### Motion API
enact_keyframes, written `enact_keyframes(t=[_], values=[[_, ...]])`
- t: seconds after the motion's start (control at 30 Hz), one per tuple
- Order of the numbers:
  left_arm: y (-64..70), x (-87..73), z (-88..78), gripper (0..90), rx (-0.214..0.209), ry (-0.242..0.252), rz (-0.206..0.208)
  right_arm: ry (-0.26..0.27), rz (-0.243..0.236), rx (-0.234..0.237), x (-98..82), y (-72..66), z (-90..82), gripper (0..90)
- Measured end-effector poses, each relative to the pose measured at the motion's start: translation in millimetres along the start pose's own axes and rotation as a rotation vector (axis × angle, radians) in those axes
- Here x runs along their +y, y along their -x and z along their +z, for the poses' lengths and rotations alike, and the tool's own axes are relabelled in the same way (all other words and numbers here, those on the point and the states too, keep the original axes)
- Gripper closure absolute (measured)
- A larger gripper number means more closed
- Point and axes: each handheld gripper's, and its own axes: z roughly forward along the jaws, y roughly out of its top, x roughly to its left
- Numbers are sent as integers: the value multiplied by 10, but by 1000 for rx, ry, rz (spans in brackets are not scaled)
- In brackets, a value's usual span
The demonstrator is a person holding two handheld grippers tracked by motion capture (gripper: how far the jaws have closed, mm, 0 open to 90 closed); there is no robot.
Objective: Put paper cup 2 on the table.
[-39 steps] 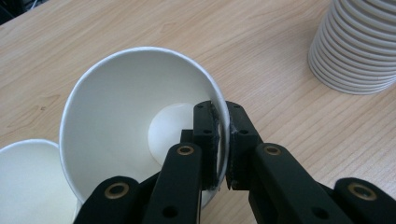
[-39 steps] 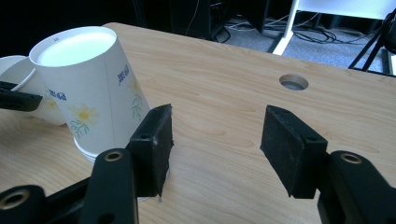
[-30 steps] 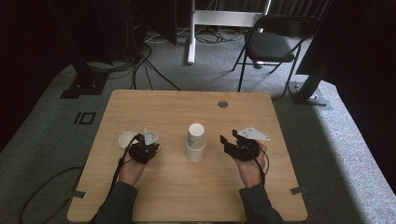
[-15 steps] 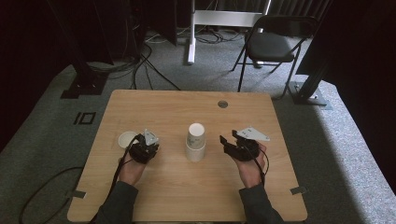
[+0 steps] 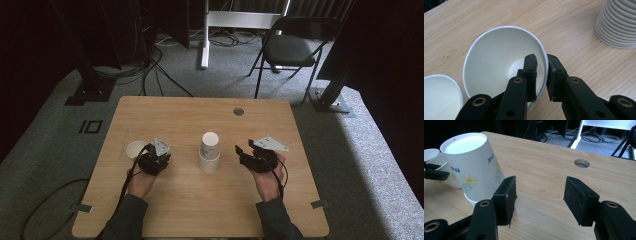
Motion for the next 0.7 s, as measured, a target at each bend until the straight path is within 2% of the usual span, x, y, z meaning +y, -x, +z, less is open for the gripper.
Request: enact_keyframes(t=[0.33,0.7], values=[[-10,-5,-6,664,1,31,-29,-1,2,-1,-3,0,0,429],[-17,6,-64,593,-1,98,-54,0,4,-2,-4,5,-4,428]])
